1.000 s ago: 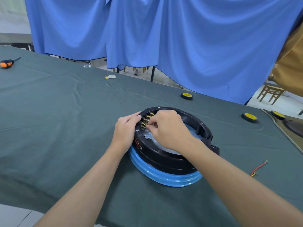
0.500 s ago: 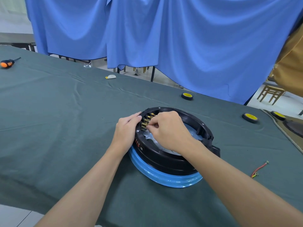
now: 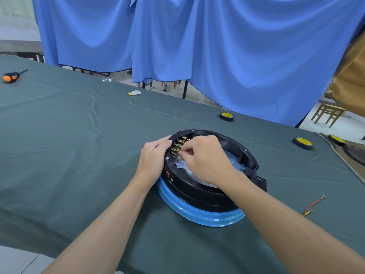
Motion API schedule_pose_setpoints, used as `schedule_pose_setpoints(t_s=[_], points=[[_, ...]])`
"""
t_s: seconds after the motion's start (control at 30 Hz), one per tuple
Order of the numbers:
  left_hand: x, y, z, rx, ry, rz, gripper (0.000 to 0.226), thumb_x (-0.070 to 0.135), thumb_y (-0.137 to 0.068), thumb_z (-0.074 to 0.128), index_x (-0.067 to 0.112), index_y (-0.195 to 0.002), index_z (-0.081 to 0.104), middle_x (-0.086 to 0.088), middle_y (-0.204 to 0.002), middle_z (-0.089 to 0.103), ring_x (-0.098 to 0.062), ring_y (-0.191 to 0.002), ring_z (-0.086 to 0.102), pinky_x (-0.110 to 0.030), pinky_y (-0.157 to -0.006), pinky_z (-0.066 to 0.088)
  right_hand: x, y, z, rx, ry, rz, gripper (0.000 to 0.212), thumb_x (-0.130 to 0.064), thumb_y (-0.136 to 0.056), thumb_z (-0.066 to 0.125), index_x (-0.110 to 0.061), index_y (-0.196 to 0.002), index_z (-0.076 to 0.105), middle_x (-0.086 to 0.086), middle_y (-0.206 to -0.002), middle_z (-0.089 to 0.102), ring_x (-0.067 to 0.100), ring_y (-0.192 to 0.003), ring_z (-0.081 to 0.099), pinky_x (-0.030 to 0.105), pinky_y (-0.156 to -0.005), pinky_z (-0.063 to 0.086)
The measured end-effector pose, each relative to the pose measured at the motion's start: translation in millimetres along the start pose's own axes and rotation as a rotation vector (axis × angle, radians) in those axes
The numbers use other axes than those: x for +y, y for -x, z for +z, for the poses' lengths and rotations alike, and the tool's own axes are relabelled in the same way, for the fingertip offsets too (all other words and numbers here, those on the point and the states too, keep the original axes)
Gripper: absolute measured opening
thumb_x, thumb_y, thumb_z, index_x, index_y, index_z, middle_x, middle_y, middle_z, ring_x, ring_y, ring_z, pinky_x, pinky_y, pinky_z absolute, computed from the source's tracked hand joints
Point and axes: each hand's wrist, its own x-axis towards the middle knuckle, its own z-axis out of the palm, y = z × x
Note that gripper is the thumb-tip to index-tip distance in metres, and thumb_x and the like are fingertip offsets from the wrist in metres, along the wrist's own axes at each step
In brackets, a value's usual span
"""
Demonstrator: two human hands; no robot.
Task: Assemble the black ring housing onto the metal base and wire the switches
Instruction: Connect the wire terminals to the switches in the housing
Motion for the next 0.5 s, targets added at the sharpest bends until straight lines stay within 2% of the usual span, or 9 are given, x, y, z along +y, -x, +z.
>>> schedule_pose_setpoints(t_s=[0.13,0.23,0.4,0.5], points=[[-0.7,-1.4,-0.2,0.018,-0.006,-0.023,0.037,0.031,-0.08,0.053,0.019,-0.106,0.077,-0.002,-0.106,0.076,-0.027,-0.111,0.066,-0.052,-0.105,0.044,-1.0,-1.5,1.0,-0.012,-0.004,0.005,0.018,-0.018,-0.089,0.058,-0.013,-0.083,0.075,-0.001,-0.066,0.058,0.024,-0.074,0.055,0.034,-0.07,0.049],[-0.8,-0.5,-0.4,0.01,0.004,-0.018,0.034,0.03,-0.081,0.053,0.022,-0.101,0.079,-0.003,-0.105,0.076,-0.03,-0.111,0.066,-0.054,-0.105,0.044,0.1,-2.2,2.5,-0.018,0.005,0.0,0.019,-0.017,-0.089,0.057,-0.013,-0.082,0.074,0.002,-0.069,0.063,0.025,-0.074,0.056,0.035,-0.07,0.049],[-1.2,-0.5,-0.4,-0.005,0.011,-0.005,0.03,0.029,-0.083,0.052,0.028,-0.096,0.08,-0.005,-0.101,0.076,-0.034,-0.109,0.066,-0.056,-0.103,0.045,0.2,-2.3,2.5,0.0,0.009,-0.02,0.018,-0.016,-0.089,0.059,-0.011,-0.081,0.074,-0.005,-0.063,0.051,0.022,-0.071,0.052,0.031,-0.068,0.045],[-3.0,-1.1,-0.6,0.017,0.005,-0.02,0.035,0.032,-0.08,0.054,0.024,-0.103,0.078,-0.002,-0.105,0.076,-0.028,-0.11,0.066,-0.053,-0.105,0.044,0.2,-3.3,3.9,-0.006,0.012,-0.02,0.02,-0.018,-0.091,0.058,-0.009,-0.081,0.073,0.0,-0.067,0.06,0.023,-0.071,0.053,0.032,-0.069,0.045]])
